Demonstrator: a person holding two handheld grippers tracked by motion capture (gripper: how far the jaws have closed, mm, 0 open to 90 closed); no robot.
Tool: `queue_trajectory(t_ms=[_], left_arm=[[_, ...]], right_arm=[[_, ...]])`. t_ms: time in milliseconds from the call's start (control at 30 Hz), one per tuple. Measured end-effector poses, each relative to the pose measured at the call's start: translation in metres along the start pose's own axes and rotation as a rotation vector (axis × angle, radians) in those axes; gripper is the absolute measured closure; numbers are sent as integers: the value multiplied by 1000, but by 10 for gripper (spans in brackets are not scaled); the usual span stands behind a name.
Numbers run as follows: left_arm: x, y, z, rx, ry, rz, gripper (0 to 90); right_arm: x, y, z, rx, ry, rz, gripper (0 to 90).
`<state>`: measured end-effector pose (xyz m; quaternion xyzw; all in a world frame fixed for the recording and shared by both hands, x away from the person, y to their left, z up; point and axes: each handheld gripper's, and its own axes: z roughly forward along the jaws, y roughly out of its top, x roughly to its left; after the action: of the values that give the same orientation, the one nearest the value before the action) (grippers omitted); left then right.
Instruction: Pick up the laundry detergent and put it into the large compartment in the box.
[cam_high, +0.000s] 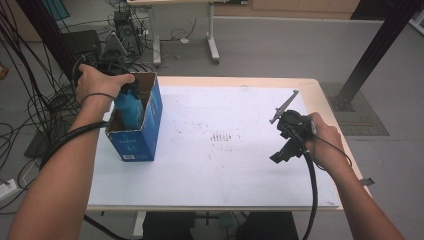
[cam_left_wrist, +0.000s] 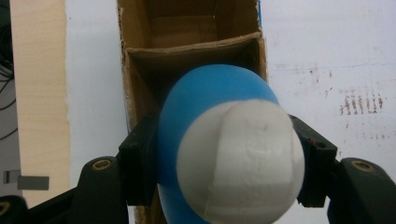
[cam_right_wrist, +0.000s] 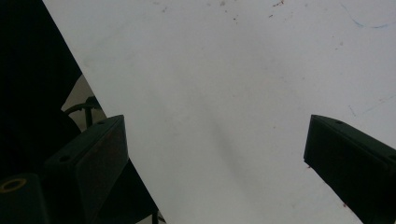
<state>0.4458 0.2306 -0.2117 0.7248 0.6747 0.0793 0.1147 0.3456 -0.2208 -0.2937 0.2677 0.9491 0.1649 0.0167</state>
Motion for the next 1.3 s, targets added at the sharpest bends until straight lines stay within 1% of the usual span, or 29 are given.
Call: queue_trajectory(t_ms=[233,367,600,867,933,1000,1300], left_arm=[[0,-3,12,12,3,-3,378],[0,-5,17,18,11,-3,378],[2,-8,25,15,23,-13,378],[1,-11,34,22,23,-12,378],[1,-11,37,30,22,-9,378],[1,-12,40,33,19,-14,378],[2,-14,46,45,19,-14,378]], right_arm=[[-1,-2,-2,-3,-5,4,59],[-1,-2,-2,-3,-4,5,60],[0,-2,-2,-5,-4,3,60],[0,-1,-2,-3,-5,2,60],[0,-1,-2,-2,-6,4,60],[0,-1,-2,-2,-8,4,60],[0,0,-2,-1,-9,1,60]])
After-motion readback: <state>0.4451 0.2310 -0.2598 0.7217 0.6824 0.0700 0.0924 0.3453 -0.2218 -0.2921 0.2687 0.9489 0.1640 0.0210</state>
